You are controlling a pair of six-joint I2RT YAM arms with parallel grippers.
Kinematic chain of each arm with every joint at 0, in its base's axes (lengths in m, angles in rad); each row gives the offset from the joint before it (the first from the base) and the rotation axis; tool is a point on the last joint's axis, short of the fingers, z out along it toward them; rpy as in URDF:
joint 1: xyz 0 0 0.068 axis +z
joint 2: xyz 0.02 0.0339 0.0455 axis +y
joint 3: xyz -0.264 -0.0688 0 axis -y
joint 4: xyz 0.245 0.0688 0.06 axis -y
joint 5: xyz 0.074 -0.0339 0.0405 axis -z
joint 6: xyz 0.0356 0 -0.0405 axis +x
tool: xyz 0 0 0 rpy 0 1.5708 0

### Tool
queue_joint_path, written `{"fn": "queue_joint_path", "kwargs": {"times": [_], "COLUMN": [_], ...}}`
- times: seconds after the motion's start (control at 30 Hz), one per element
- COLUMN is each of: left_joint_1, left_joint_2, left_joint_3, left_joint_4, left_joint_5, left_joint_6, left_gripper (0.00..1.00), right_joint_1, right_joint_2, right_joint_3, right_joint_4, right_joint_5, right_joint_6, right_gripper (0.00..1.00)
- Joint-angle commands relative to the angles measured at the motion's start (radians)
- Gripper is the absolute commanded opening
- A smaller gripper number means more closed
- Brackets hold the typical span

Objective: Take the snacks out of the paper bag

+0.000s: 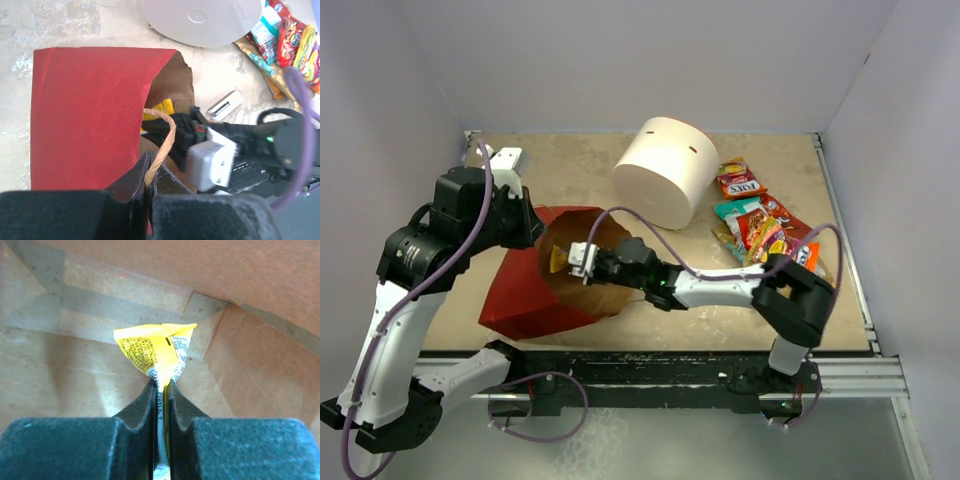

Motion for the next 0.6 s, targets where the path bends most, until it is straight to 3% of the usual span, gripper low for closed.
{"fn": "queue_joint_path", "kwargs": {"times": [0.0, 0.3, 0.57], "left_joint_1": [-0.001, -0.001, -0.001], "left_joint_2": [-0.024, 0.009, 0.145], "left_joint_3": [-0.024, -0.021, 0.082], "left_joint_4": [0.120, 0.331, 0.515], "left_joint_5": [-0.009, 0.019, 0.121], "left_joint_6": [-0.066, -0.164, -0.290], "left_gripper": [0.00, 0.00, 0.00], "right_joint_1": [0.000, -0.043, -0.202], "right_joint_2": [-0.201, -0.579, -0.735], "right_joint_3": [-0.062, -0.073, 0.065], "right_joint_4": [-0.068, -0.339, -0.440], "right_joint_5": [0.003, 0.505, 0.715], "right_joint_6": [0.159, 0.152, 0.251], "right_gripper": [0.03, 0.00, 0.00]}}
